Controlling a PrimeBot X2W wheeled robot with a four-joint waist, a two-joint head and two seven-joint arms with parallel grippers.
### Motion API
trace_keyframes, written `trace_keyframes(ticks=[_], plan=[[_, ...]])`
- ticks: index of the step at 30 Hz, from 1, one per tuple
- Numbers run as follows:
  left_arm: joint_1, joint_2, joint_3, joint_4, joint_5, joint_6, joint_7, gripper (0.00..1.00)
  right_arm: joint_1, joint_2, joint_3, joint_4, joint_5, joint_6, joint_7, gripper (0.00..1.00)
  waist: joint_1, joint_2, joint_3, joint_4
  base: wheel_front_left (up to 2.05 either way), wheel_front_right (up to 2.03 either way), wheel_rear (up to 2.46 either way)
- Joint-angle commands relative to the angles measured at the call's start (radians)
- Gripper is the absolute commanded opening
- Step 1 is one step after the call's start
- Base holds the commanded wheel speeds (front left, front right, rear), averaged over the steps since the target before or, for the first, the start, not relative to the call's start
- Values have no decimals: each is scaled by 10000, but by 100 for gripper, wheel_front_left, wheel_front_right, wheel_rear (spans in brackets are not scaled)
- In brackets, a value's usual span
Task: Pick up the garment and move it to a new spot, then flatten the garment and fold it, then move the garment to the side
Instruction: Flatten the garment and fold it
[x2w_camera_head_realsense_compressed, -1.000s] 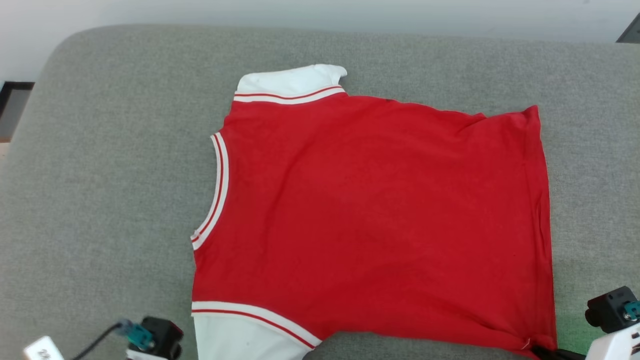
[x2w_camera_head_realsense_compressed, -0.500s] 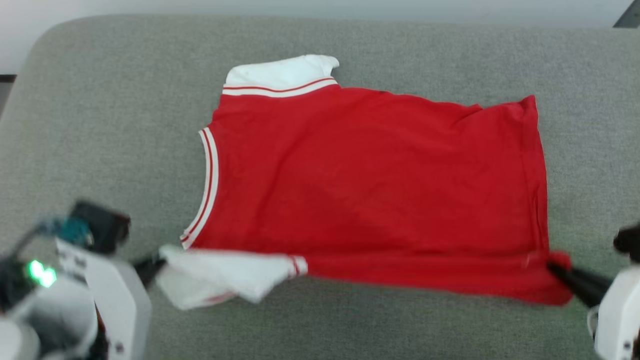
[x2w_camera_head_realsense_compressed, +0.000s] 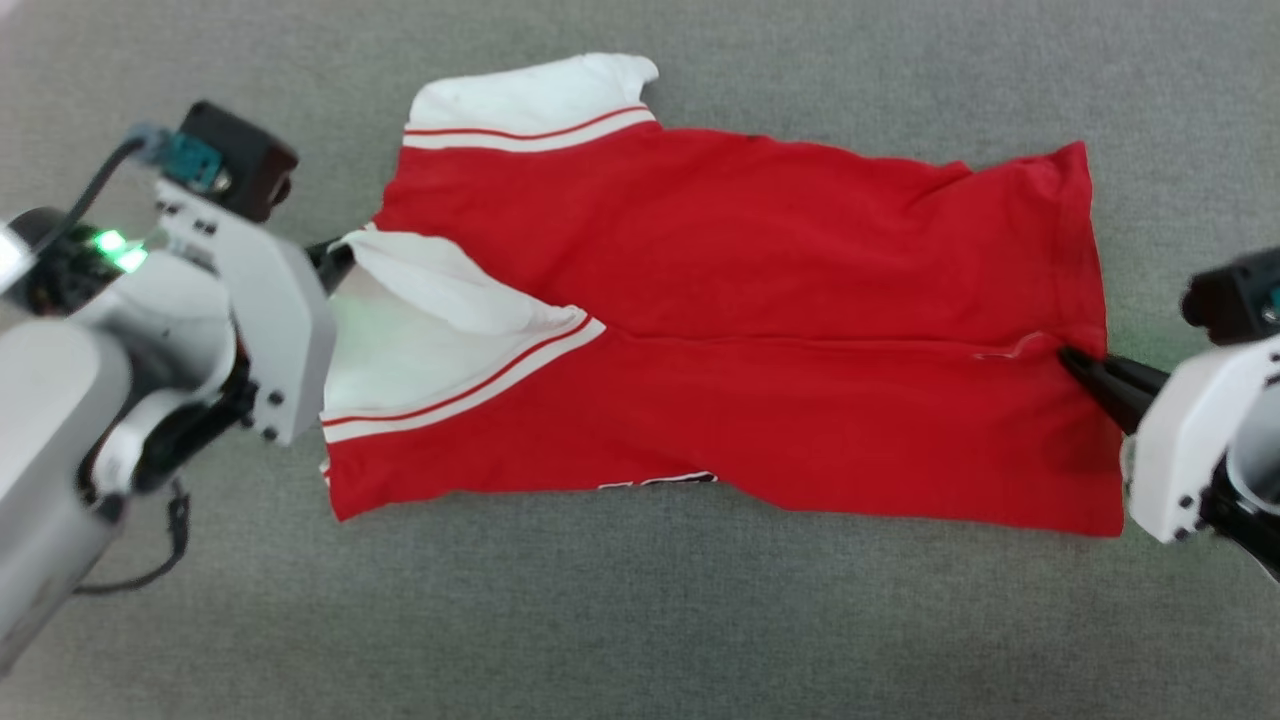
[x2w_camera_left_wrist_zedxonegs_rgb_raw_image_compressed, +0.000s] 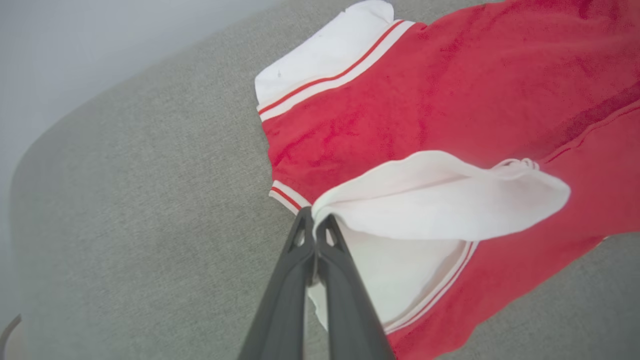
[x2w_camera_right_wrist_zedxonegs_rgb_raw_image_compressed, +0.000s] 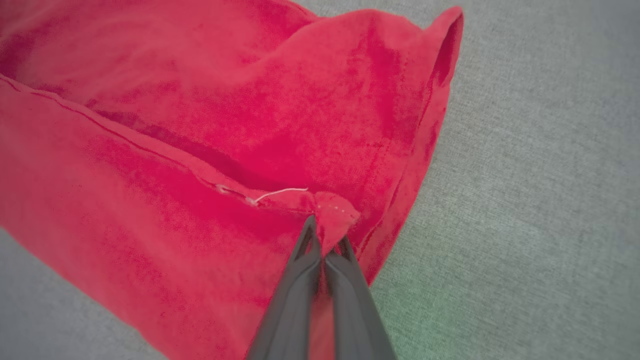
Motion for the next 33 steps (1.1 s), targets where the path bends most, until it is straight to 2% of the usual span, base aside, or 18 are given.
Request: trace_keyframes(ticks=[1, 4, 5, 12, 14, 15, 16, 18, 19, 20, 21, 28, 33], plan=[[-225, -306, -79, 582, -30, -217, -18, 0, -322, 48, 246, 297, -54, -16, -184, 0, 0, 0, 169, -90, 0, 0, 0], [-502, -886, -236, 1710, -108, -630, -4, 0, -849, 164, 688, 947, -31, -16, -481, 0, 0, 0, 297, -132, 0, 0, 0], [-502, -886, -236, 1710, -108, -630, -4, 0, -849, 164, 688, 947, -31, -16, -481, 0, 0, 0, 297, -132, 0, 0, 0], [-946, -1844, -517, 3826, -26, -1302, -262, 0, -1756, 330, 1539, 2349, 34, -18, -1052, 0, 0, 0, 449, -164, 0, 0, 0], [-1029, -2063, -521, 4350, -74, -1389, -343, 23, -1951, 369, 1707, 2669, 25, -18, -1248, 0, 0, 0, 435, -167, 0, 0, 0], [-1058, -2154, -559, 4582, -57, -1465, -346, 28, -2033, 384, 1813, 2800, 20, -18, -1324, 3, 0, 0, 417, -168, 0, 0, 0], [-1080, -2242, -618, 4785, -27, -1496, -333, 35, -2096, 402, 1910, 2930, 66, -18, -1406, 13, 0, 0, 392, -166, 0, 0, 0], [-1149, -2395, -667, 5133, -52, -1577, -303, 51, -2261, 420, 2050, 3135, 108, -18, -1610, 47, 0, 0, 334, -164, 0, 0, 0], [-1181, -2475, -674, 5286, -95, -1603, -301, 75, -2311, 428, 2140, 3228, 128, -18, -1679, 75, 0, 0, 302, -159, 0, 0, 0], [-1180, -2551, -693, 5416, -105, -1634, -312, 87, -2346, 432, 2219, 3331, 167, -18, -1726, 93, 0, 0, 265, -154, 0, 0, 0], [-1172, -2613, -735, 5524, -114, -1658, -314, 100, -2395, 433, 2289, 3396, 204, -18, -1783, 100, 0, 0, 219, -147, 0, 0, 0], [-1129, -2762, -704, 5842, -225, -1804, -570, 100, -2359, 267, 2495, 3528, 480, -18, -2263, 100, 0, 0, -208, -132, 0, 0, 0], [-832, -2582, -569, 5530, -461, -1502, -477, 100, -2038, 143, 2126, 3345, 311, -16, -2918, 100, 0, 0, -598, -80, 0, 0, 0]])
